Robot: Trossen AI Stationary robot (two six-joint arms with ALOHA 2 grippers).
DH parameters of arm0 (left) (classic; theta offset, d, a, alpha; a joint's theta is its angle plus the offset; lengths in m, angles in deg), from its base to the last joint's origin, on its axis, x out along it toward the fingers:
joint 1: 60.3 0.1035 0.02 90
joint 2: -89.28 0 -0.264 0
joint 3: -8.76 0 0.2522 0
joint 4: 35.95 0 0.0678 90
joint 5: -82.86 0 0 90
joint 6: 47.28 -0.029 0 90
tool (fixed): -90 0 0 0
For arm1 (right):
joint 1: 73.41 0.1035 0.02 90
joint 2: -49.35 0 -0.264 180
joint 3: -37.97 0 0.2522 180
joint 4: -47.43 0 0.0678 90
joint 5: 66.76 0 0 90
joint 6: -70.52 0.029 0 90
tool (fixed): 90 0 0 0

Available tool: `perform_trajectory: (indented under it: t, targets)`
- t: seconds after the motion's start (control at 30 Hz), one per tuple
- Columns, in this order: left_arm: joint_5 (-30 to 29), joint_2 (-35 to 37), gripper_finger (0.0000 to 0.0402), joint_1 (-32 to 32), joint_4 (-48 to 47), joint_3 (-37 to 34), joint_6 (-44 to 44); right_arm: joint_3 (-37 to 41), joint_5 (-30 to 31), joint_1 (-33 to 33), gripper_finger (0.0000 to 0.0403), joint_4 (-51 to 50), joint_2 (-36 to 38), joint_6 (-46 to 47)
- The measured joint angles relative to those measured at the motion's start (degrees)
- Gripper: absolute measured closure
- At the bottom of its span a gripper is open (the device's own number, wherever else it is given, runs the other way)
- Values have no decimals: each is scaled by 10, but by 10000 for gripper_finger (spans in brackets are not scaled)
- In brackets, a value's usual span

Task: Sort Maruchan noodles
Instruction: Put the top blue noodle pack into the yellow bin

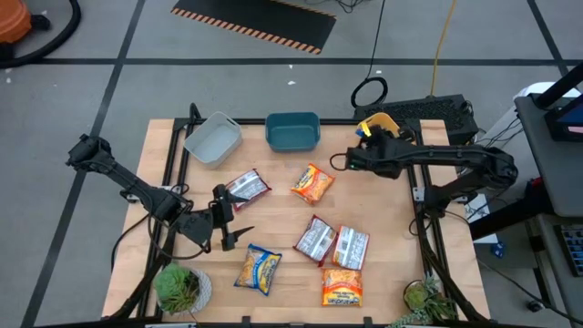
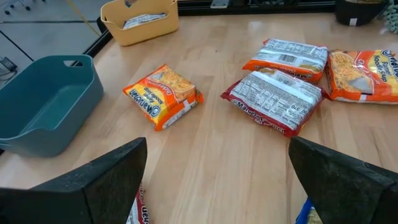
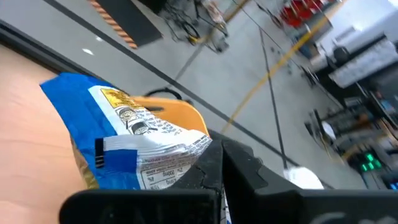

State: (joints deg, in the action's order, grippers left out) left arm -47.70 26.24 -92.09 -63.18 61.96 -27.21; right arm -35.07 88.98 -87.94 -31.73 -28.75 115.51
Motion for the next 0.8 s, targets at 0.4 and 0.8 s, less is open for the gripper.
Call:
perform_trajectory:
  t: [0.4, 0.8]
  targets:
    - [0, 0, 7, 0, 0, 0, -1, 51, -75, -66, 403, 13, 0, 17]
    - [0, 0, 7, 0, 0, 0, -1, 59, -65, -91, 384, 38, 0, 82]
